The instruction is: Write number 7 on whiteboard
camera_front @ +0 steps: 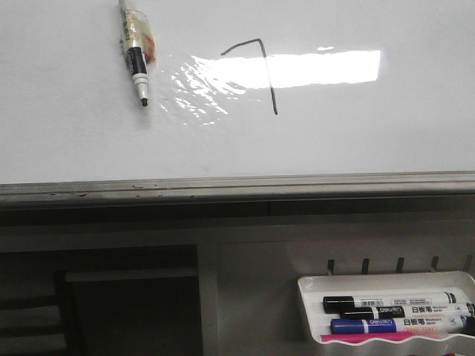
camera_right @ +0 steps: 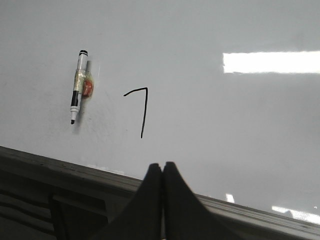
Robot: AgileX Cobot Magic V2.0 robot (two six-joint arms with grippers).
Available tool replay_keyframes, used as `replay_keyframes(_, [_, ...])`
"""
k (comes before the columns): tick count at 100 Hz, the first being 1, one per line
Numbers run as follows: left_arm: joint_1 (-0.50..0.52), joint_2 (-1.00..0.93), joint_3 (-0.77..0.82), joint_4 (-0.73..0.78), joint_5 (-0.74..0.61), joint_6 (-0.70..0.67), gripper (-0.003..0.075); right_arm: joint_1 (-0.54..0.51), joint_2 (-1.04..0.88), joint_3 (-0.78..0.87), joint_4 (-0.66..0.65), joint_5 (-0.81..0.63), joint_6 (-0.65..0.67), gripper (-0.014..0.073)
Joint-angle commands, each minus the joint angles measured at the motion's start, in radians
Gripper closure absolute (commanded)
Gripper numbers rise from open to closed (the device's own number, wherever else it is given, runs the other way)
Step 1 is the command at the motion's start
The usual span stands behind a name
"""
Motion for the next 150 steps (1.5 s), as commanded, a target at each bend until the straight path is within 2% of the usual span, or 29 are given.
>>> replay_keyframes(1, [-0.008, -0.03, 0.035, -0.005, -0.066, -0.01, 0.0741, -0.005, -0.007, -0.023, 0.038, -0.047, -0.012, 0.0657])
replay_keyframes(51, [-0.008, -0.03, 0.035, -0.005, -0.066, -0.01, 0.0741, -0.005, -0.007, -0.023, 0.038, -0.057, -0.012, 0.0657])
replay_keyframes(61, [-0.008, -0.03, 0.035, -0.005, -0.066, -0.01, 0.0741, -0.005, -0.007, -0.023, -0.007, -0.102, -0.009, 0.0657])
replay_keyframes(65, [-0.008, -0.03, 0.035, -0.005, -0.066, -0.01, 0.0741, -0.005, -0.007, -0.023, -0.051, -0.133, 0.021, 0.0657])
replay_keyframes(68, [-0.008, -0.03, 0.035, -0.005, -0.066, -0.01, 0.0741, -0.005, -0.007, -0.023, -0.111, -0.16, 0.098, 0.0657])
replay_keyframes(82, [-0.008, -0.03, 0.035, -0.005, -0.066, -0.01, 0.0741, -0.005, -0.002, -0.014, -0.587, -0.277, 0.583, 0.0657])
replay_keyframes(87, [-0.008, -0.03, 0.035, -0.005, -0.066, -0.01, 0.0741, -0.005, 0.002, 0.0, -0.752, -0.319, 0.703, 0.0657])
replay_keyframes(108, [-0.008, -0.03, 0.035, -0.005, -0.066, -0.01, 0.0741, -0.005, 0.004, 0.106, -1.144, -0.426, 0.985, 0.0657])
replay_keyframes(134, [-0.008, -0.03, 0.035, -0.005, -0.066, -0.01, 0.0741, 0.062, -0.018, 0.266, -1.165, -0.529, 0.993, 0.0657])
replay_keyframes(140, [-0.008, -0.03, 0.035, -0.005, -0.066, -0.01, 0.0741, 0.076, -0.018, 0.262, -1.157, -0.491, 0.985, 0.0657])
replay_keyframes(150, [-0.008, -0.03, 0.035, -0.005, -0.066, -0.01, 0.0741, 0.081, -0.018, 0.262, -1.064, -0.511, 0.839, 0.0657])
